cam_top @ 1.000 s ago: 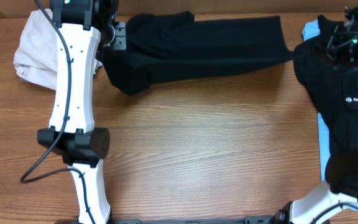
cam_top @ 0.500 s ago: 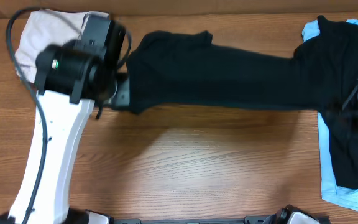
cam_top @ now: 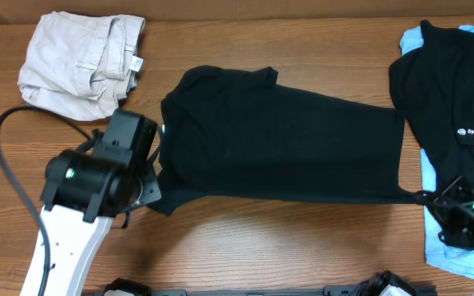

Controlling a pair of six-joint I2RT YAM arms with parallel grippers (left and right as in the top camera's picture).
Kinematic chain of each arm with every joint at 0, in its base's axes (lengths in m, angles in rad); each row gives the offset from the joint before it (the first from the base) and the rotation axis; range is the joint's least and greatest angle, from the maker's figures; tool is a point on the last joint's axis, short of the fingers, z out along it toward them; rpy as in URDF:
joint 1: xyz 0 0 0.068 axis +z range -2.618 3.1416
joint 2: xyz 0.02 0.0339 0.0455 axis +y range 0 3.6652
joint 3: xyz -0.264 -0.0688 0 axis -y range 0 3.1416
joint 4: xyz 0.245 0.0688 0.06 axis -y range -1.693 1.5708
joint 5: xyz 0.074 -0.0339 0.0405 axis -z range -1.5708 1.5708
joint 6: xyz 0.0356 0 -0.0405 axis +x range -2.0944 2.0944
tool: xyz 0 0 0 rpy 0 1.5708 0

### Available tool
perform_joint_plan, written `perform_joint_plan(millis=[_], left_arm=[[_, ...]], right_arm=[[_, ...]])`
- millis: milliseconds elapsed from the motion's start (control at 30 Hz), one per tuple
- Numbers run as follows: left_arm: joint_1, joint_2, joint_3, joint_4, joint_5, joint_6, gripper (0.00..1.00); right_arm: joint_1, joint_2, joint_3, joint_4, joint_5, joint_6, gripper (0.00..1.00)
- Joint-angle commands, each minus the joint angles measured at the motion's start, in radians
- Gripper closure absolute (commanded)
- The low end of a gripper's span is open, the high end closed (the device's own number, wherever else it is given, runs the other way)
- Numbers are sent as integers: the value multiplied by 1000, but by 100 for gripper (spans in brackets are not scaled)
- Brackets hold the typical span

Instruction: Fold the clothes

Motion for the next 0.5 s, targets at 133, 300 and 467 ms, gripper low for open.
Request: perform_joint_plan(millis=[133,300,467], left_arm=[[-1,-37,-25,-12,-43,-48,96],[-1,-17,-101,85,-43,-7,96],[0,56,-166,238,-48,29,96]], right_arm=[[-8,-40,-6,-35,92,17,96],[-8,-23,-72,34,95,16,96],[-8,52,-133,108,76,28,96]])
